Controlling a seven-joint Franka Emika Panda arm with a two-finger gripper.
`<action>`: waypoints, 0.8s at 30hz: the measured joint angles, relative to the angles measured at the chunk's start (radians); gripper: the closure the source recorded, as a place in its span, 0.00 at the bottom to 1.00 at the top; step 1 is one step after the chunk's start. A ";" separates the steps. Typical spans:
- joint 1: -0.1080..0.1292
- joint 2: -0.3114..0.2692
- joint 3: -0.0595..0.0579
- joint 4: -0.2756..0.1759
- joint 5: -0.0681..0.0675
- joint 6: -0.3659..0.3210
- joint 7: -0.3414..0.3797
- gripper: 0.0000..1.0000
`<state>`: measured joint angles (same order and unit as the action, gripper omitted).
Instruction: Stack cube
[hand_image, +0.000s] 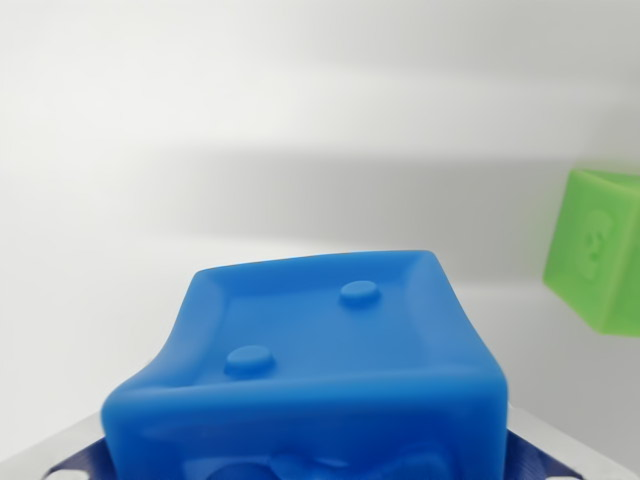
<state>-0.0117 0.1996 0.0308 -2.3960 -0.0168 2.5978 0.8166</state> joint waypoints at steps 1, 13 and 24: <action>-0.003 -0.002 -0.001 0.000 0.000 -0.002 -0.003 1.00; -0.034 -0.027 -0.010 0.002 0.006 -0.030 -0.040 1.00; -0.062 -0.048 -0.021 0.010 0.009 -0.059 -0.075 1.00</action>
<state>-0.0736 0.1514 0.0101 -2.3856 -0.0078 2.5391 0.7419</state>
